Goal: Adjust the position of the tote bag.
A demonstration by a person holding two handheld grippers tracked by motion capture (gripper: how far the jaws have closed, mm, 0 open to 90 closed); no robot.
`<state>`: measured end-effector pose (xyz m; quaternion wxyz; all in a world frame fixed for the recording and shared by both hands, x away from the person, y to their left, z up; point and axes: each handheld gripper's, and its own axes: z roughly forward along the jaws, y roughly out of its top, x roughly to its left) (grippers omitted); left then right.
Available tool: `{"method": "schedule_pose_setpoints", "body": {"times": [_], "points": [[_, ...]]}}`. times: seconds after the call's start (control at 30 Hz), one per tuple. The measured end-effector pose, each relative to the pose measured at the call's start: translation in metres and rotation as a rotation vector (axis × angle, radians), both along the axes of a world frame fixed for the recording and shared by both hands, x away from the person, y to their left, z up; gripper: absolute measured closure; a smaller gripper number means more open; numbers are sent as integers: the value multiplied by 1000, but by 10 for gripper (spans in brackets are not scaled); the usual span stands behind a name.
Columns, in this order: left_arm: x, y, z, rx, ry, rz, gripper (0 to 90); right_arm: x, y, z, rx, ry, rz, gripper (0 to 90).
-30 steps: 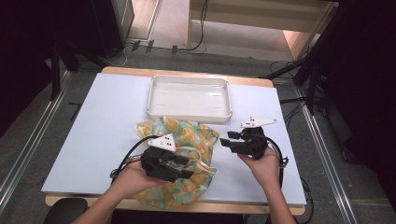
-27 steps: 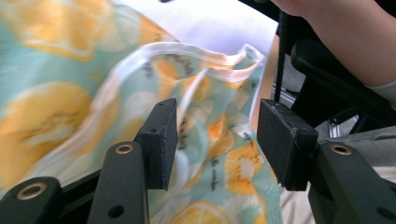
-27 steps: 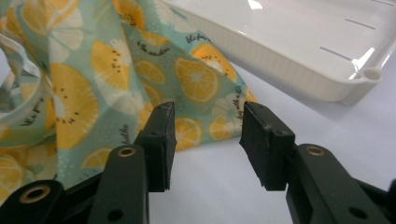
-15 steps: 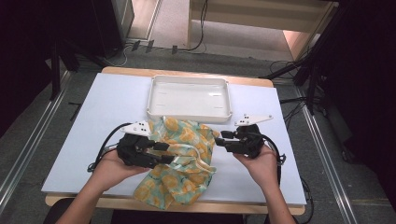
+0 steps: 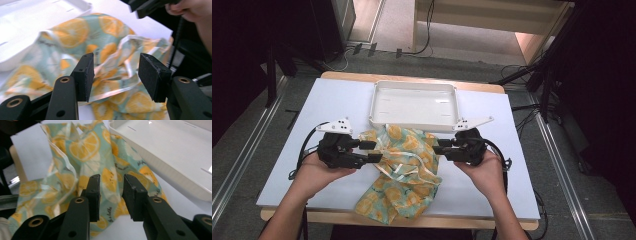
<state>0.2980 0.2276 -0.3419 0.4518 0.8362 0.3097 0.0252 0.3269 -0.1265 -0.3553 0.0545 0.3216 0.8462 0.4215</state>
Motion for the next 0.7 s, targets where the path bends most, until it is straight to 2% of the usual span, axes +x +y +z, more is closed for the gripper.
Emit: {"method": "schedule_pose_setpoints", "body": {"times": [0.1, 0.2, 0.27, 0.4, 0.47, 0.7], "points": [[3, 4, -2, 15, -5, 24, 466, 0, 3, 4, 17, 1, 18, 701], [10, 12, -6, -8, 10, 42, 465, 0, 9, 8, 8, -3, 33, 710], [13, 15, -8, -7, 4, 52, 460, 3, 14, 9, 6, -3, 50, 718], [17, 22, -13, 27, -6, 90, 454, 5, 24, 11, 9, -1, 92, 730], [17, 26, -13, 17, -5, 100, 452, 5, 35, 13, 2, 1, 126, 739], [20, 37, -17, -14, -10, 111, 442, 6, 56, 11, -6, 16, 182, 739]]}}
